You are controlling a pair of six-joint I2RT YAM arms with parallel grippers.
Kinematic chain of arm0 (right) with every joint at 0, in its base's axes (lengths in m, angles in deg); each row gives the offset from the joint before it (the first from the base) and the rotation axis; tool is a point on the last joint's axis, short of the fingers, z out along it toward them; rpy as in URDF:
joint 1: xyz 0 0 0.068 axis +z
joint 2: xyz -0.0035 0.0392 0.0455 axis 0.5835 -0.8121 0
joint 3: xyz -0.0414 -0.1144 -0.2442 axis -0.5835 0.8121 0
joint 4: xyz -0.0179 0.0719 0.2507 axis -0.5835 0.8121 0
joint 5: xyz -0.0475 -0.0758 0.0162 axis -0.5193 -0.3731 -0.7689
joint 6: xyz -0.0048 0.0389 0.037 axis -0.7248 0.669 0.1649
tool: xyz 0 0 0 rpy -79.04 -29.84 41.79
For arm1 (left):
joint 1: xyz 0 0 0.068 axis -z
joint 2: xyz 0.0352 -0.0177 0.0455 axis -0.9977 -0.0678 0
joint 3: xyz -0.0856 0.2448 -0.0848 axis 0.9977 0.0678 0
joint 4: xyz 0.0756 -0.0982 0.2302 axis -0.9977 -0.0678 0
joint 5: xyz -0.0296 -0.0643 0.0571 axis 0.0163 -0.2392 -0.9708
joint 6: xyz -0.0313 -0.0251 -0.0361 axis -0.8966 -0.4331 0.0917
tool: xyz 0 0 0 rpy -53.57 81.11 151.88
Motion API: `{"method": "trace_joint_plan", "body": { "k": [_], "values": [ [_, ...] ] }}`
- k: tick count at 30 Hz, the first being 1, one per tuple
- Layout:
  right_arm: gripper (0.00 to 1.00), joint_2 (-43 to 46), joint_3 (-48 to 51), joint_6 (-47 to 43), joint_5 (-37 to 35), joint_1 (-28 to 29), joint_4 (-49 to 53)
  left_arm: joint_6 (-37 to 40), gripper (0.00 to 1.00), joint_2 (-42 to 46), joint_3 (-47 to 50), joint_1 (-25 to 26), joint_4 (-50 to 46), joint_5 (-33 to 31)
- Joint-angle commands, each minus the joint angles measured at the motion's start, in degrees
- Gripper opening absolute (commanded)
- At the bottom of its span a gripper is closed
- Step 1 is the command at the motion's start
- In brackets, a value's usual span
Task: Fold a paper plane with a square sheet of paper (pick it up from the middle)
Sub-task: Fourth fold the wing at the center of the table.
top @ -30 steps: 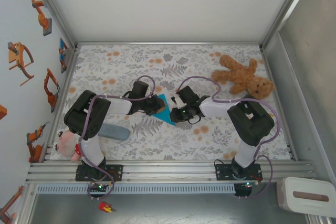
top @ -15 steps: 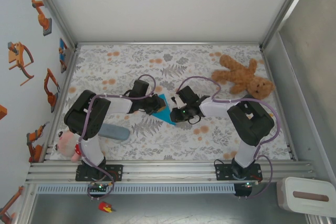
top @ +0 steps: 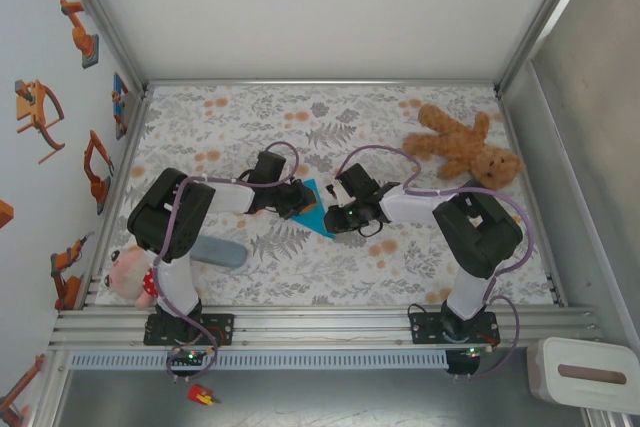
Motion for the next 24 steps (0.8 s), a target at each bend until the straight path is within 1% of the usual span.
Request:
{"method": "trace_joint_plan", "body": {
  "k": [1, 6, 10, 19, 24],
  "values": [
    [0.17, -1.7, 2.1, 0.6, -1.5, 0.9, 2.0, 1.8, 0.14, -1.5, -1.3, -0.3, -3.4, 0.4],
    [0.23, 3.6, 2.0, 3.1, -1.2, 0.7, 2.8, 1.9, 0.14, -1.8, -1.1, -0.3, -3.9, 0.3],
    [0.27, 5.1, 2.1, 5.1, 0.4, 0.7, 3.7, 1.9, 0.14, -1.5, -1.1, -0.3, -4.0, 0.3],
    [0.26, 3.8, 3.6, 6.8, 1.5, 0.7, 3.4, 1.8, 0.15, -0.9, -1.4, -0.1, -3.5, 0.7],
    [0.21, 2.4, 3.4, 7.1, 1.0, 0.7, 3.4, 1.9, 0.16, -0.3, -1.6, 0.0, -3.3, 1.1]
  ]
}}
